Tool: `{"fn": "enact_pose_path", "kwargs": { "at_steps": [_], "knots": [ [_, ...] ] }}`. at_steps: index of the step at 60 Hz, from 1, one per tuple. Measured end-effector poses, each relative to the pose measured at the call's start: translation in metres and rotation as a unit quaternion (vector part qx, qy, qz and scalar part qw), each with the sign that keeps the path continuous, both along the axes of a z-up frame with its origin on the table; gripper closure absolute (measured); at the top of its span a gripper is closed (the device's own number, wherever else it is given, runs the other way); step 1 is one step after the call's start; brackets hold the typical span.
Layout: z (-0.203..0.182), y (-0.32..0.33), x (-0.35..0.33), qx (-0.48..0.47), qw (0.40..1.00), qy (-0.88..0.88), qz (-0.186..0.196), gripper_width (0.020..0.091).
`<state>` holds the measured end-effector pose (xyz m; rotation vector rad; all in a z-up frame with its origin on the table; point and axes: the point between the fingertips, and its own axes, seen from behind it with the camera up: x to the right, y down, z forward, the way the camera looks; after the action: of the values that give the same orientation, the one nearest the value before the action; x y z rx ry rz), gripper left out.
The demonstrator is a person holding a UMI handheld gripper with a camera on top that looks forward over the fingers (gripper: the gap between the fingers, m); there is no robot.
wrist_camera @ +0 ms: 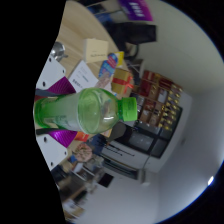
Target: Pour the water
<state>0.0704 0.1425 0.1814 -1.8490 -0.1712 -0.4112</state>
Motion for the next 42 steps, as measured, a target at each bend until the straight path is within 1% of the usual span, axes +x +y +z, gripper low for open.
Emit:
{"fn": "enact_pose_path", "kwargs": {
  "at_steps": [2, 4, 5, 7, 9, 11, 13, 14, 15, 19, 23, 24, 25, 26, 30, 31, 34, 39, 42],
  "knots": [
    [-0.005, 0.016, 0.007, 0.013, 0.999, 0.039, -0.005, 0.0652],
    [-0.013, 0.024, 0.013, 0.024, 0.997, 0.072, -0.001, 0.0652],
    [-0.025, 0.002, 0.011, 0.039, 0.995, 0.088, 0.000, 0.0651],
    [-0.026, 0.025, 0.018, 0.034, 0.993, 0.111, 0.013, 0.0653],
    [-0.037, 0.029, 0.020, 0.033, 0.991, 0.128, 0.018, 0.0655],
    [-0.046, 0.036, 0.026, 0.035, 0.989, 0.141, 0.019, 0.0639],
    [-0.055, 0.041, 0.027, 0.038, 0.987, 0.154, 0.029, 0.0638],
    [-0.068, 0.047, 0.019, 0.043, 0.986, 0.160, 0.033, 0.0640],
    [-0.066, 0.037, 0.029, 0.042, 0.985, 0.164, 0.038, 0.0639],
    [-0.079, 0.038, 0.029, 0.037, 0.982, 0.176, 0.052, 0.0640],
    [-0.100, 0.043, 0.020, 0.021, 0.981, 0.182, 0.067, 0.0631],
    [-0.113, 0.043, 0.019, 0.014, 0.980, 0.186, 0.071, 0.0628],
    [-0.115, 0.033, 0.022, 0.007, 0.979, 0.189, 0.073, 0.0622],
    [-0.108, 0.039, 0.016, 0.027, 0.979, 0.189, 0.077, 0.0617],
    [-0.108, 0.027, 0.027, 0.034, 0.978, 0.189, 0.081, 0.0626],
    [-0.106, 0.036, 0.018, 0.032, 0.978, 0.190, 0.080, 0.0627],
    [-0.112, 0.035, 0.021, 0.036, 0.976, 0.197, 0.085, 0.0624],
    [-0.113, 0.036, 0.021, 0.027, 0.976, 0.201, 0.086, 0.0557],
    [-0.118, 0.031, 0.022, 0.001, 0.977, 0.199, 0.078, 0.0513]
  ]
}}
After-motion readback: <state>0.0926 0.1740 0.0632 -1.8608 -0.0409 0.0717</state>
